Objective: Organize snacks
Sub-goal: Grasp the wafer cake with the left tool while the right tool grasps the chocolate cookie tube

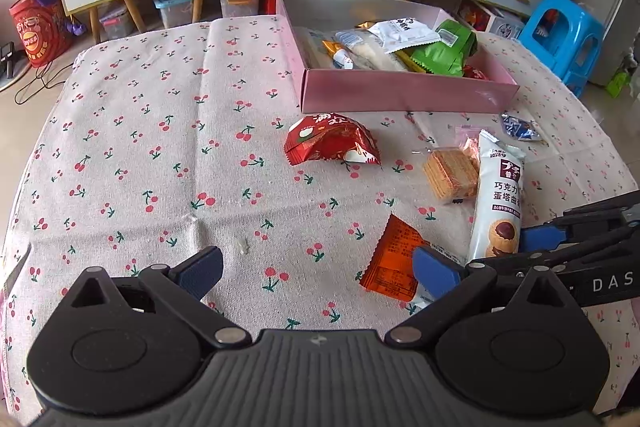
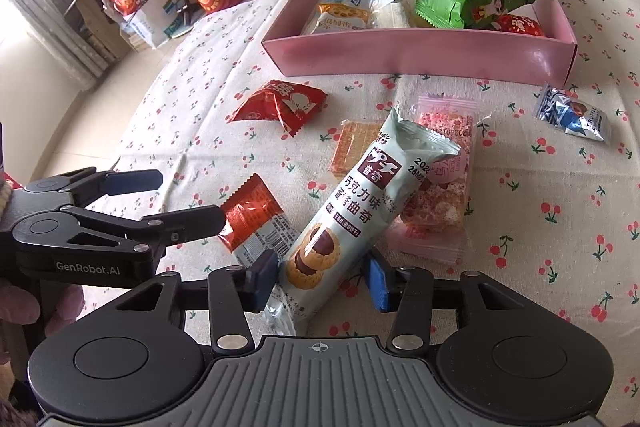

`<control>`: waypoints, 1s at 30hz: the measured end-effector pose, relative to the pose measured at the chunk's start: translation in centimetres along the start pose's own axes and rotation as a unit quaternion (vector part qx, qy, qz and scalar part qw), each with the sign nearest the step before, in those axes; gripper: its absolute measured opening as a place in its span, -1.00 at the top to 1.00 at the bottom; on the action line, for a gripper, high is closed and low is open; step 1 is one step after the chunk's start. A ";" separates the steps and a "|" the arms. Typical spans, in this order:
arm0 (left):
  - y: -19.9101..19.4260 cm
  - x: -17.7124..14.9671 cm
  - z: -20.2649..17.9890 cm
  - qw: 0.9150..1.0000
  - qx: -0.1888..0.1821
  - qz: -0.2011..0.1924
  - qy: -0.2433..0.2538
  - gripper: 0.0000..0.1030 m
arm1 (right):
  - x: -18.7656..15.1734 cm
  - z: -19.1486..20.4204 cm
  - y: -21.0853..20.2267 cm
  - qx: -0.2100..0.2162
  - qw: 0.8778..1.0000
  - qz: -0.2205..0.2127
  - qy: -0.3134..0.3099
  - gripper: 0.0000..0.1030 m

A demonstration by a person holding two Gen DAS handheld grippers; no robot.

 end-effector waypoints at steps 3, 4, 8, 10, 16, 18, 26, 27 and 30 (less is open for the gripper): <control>0.0 0.1 -0.3 1.000 -0.001 -0.001 0.001 -0.96 | 0.3 -0.1 -0.7 0.005 1.000 -0.008 0.002 0.19; 0.0 0.2 -0.4 1.000 -0.002 -0.001 0.002 -0.96 | 0.4 -0.1 -1.1 0.006 1.000 -0.011 0.005 0.21; 0.1 0.4 -1.2 1.000 -0.007 -0.003 0.006 -0.91 | 1.2 -1.1 -2.4 0.004 1.000 -0.025 0.014 0.37; 0.3 0.6 -1.8 1.000 -0.011 -0.005 0.009 -0.90 | 1.4 -1.8 -3.0 0.003 0.999 -0.029 0.022 0.40; 0.9 1.5 -3.7 1.000 -0.017 -0.016 0.013 -0.77 | 1.5 -4.0 -4.0 -0.022 0.999 -0.039 0.029 0.46; 1.1 1.9 -4.5 0.999 -0.021 -0.022 0.018 -0.69 | 1.5 -4.6 -4.3 -0.034 0.998 -0.044 0.029 0.46; 2.7 3.3 -8.0 0.998 -0.038 -0.036 0.020 -0.42 | 1.3 -8.3 -4.7 -0.070 0.995 -0.040 0.054 0.46; 3.0 3.5 -8.3 0.998 -0.039 -0.037 0.019 -0.40 | 1.2 -8.8 -4.6 -0.073 0.995 -0.037 0.057 0.46; 3.6 3.8 -9.2 0.999 -0.034 -0.039 0.017 -0.36 | 0.9 -10.0 -4.1 -0.081 0.994 -0.028 0.071 0.45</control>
Point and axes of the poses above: each gripper's, at about its wrist camera, not at the fingertips, and y roughly the way its jaws point, z to its left, x to its top, the point moved 7 cm from there along y, roughly the way its jaws point, and after that the axes turned 2 degrees about -x, right-handed, at the moved point
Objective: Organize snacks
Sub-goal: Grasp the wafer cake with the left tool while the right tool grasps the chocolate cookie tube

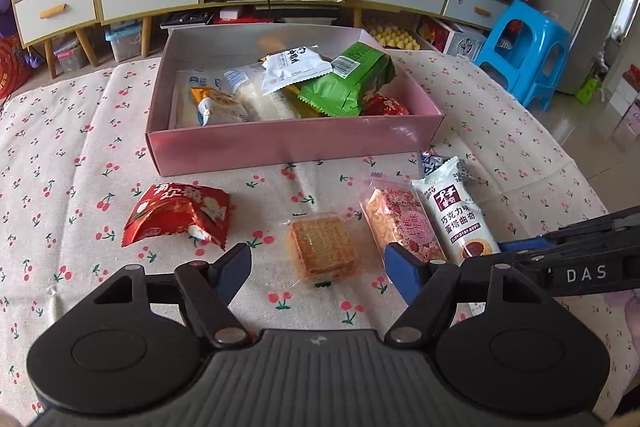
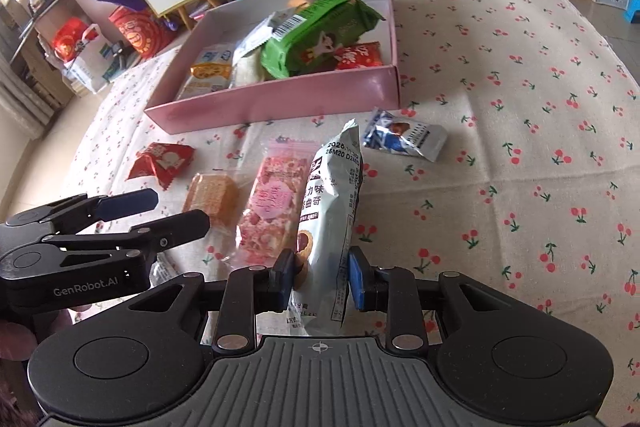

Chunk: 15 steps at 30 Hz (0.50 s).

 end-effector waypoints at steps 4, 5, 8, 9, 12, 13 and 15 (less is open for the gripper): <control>0.9 0.1 -0.4 1.000 0.022 0.004 0.000 -0.23 | 0.2 -0.9 0.3 0.003 1.000 0.000 0.013 0.39; 1.1 0.1 -0.3 1.000 0.027 0.006 -0.003 -0.19 | 0.3 -0.9 0.3 -0.001 1.000 -0.003 0.011 0.38; 1.5 -0.3 0.1 0.999 0.049 0.017 -0.016 -0.13 | 0.4 -0.9 0.6 -0.028 1.000 -0.009 -0.008 0.34; 1.5 -0.4 0.3 0.998 0.051 0.020 -0.020 -0.16 | 0.4 -0.9 0.9 -0.036 0.999 -0.010 -0.016 0.34; 1.4 -0.5 0.3 0.998 0.057 0.019 -0.026 -0.19 | 0.4 -0.4 1.2 -0.055 0.997 -0.021 -0.048 0.32; 1.4 -0.5 0.3 0.998 0.059 0.018 -0.024 -0.19 | 0.3 -0.2 1.3 -0.061 0.996 -0.024 -0.059 0.32; 1.5 -0.7 0.2 0.998 0.066 0.018 -0.016 -0.19 | 0.3 0.2 1.4 -0.073 0.994 -0.029 -0.076 0.32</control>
Point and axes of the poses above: each gripper's, at about its wrist camera, not at the fingertips, and y roughly the way its jaws point, z to its left, x to its top, the point moved 7 cm from there along y, roughly the way its jaws point, and after that the axes turned 2 degrees about -x, right-handed, at the moved point
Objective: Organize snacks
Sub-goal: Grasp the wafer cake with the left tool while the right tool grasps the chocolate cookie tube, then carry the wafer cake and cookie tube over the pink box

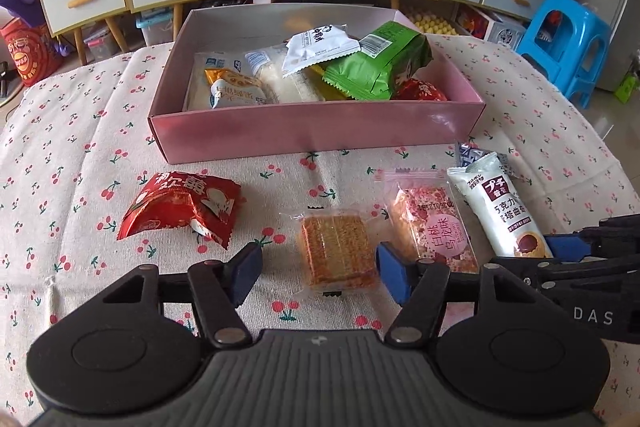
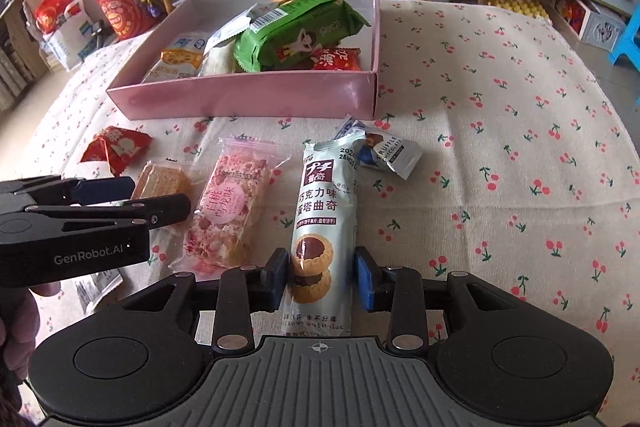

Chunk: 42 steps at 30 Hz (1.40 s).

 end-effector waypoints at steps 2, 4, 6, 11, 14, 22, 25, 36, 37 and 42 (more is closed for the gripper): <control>0.1 -0.1 -0.1 1.000 0.005 -0.002 0.006 -0.18 | 0.0 0.3 0.0 -0.010 1.000 -0.005 -0.014 0.32; 0.1 -0.1 -0.2 1.000 0.011 -0.004 0.011 -0.14 | 0.0 0.3 0.1 -0.015 1.000 -0.008 -0.019 0.32; 0.0 0.0 -0.2 1.000 0.012 -0.007 0.013 0.06 | 0.0 0.3 0.1 -0.018 1.000 -0.009 -0.019 0.35; -0.1 0.2 0.2 1.000 0.003 -0.005 0.000 0.36 | 0.1 -0.1 0.0 -0.015 1.000 -0.004 -0.008 0.43; -0.3 0.2 0.6 1.000 0.001 -0.001 -0.010 0.37 | 0.2 -0.4 -0.2 -0.004 1.000 0.004 0.009 0.43; -1.4 0.7 1.8 0.999 -0.013 0.000 -0.046 0.37 | 0.9 -0.7 -1.7 0.032 0.998 0.006 0.050 0.44; -1.9 1.1 2.1 0.998 -0.020 -0.003 -0.059 0.37 | 1.5 -0.8 -2.3 0.043 0.997 0.001 0.064 0.44; -3.3 3.7 3.1 0.995 -0.040 -0.024 -0.089 0.37 | 4.7 -1.0 -4.1 0.066 0.992 -0.025 0.102 0.44; -3.2 4.0 3.3 0.994 -0.041 -0.026 -0.093 0.37 | 5.0 -0.9 -4.1 0.067 0.992 -0.027 0.104 0.44; -3.1 5.5 3.9 0.992 -0.044 -0.036 -0.110 0.37 | 7.0 -0.1 -4.0 0.074 0.990 -0.036 0.117 0.44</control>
Point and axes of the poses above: each gripper's, at about its wrist camera, not at the fingertips, and y roughly the way its jaws point, z to its left, x to its top, the point moved 7 cm from there along y, roughly the way its jaws point, and after that the axes turned 2 degrees about -x, right-handed, at the moved point
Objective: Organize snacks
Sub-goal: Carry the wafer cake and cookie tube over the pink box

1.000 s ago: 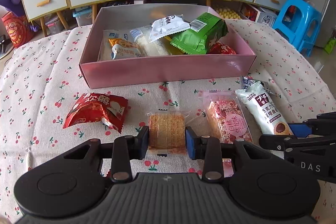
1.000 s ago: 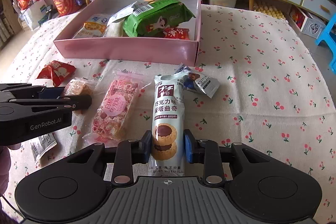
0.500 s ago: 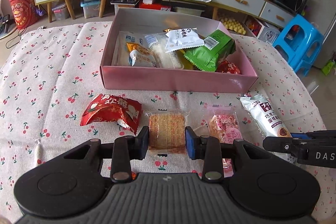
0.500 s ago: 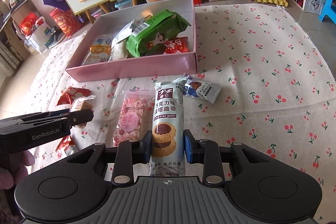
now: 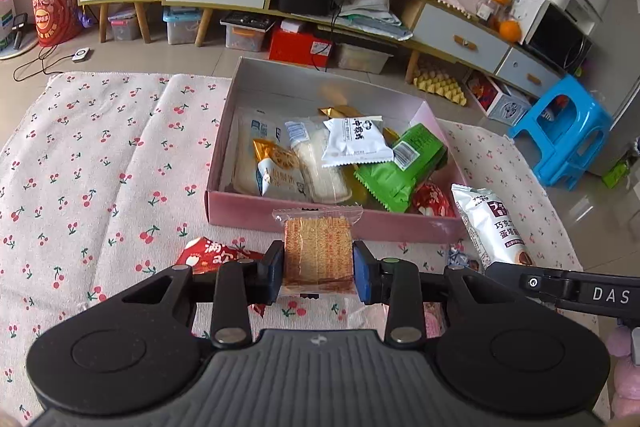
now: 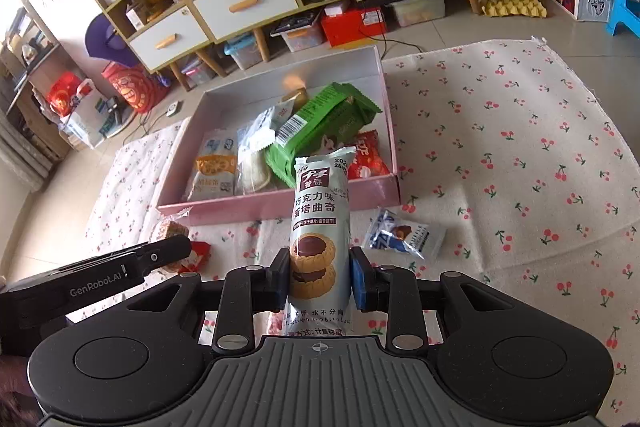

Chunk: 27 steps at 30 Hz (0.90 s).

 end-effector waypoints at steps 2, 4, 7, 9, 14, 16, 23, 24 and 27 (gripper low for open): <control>0.2 0.6 0.1 1.000 -0.001 -0.005 -0.005 0.37 | 0.6 0.5 0.3 0.001 1.000 -0.003 0.003 0.44; 0.5 1.3 0.3 1.000 -0.001 -0.010 -0.008 0.37 | 1.1 0.8 0.7 0.003 1.000 -0.004 0.009 0.43; 0.9 2.1 0.7 1.000 -0.002 -0.018 -0.014 0.37 | 2.0 1.2 1.3 0.007 1.000 -0.006 0.020 0.43; 1.2 2.6 1.0 1.000 -0.004 -0.023 -0.021 0.37 | 2.7 1.4 1.8 0.010 0.999 -0.009 0.030 0.43; 2.3 3.6 2.3 0.999 -0.008 -0.035 -0.041 0.37 | 4.4 1.5 3.0 0.022 0.998 -0.023 0.057 0.43; 2.9 3.9 2.7 0.998 -0.010 -0.038 -0.047 0.37 | 4.8 1.3 3.5 0.029 0.997 -0.026 0.068 0.43; 4.4 3.5 3.4 0.998 -0.009 -0.035 -0.052 0.37 | 6.1 0.6 5.0 0.040 0.994 -0.037 0.092 0.43; 4.5 3.5 3.5 0.998 -0.006 -0.035 -0.052 0.37 | 6.3 0.6 5.2 0.040 0.994 -0.039 0.093 0.43; 4.8 3.4 4.1 0.998 0.006 -0.037 -0.051 0.37 | 7.2 1.2 5.6 0.042 0.995 -0.044 0.083 0.43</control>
Point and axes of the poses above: each gripper's, at about its wrist camera, not at the fingertips, and y roughly the way its jaws point, z to its left, x to its top, the point moved 7 cm from there along y, roughly the way its jaws point, and after that the axes turned 2 degrees about -x, right-handed, at the moved point
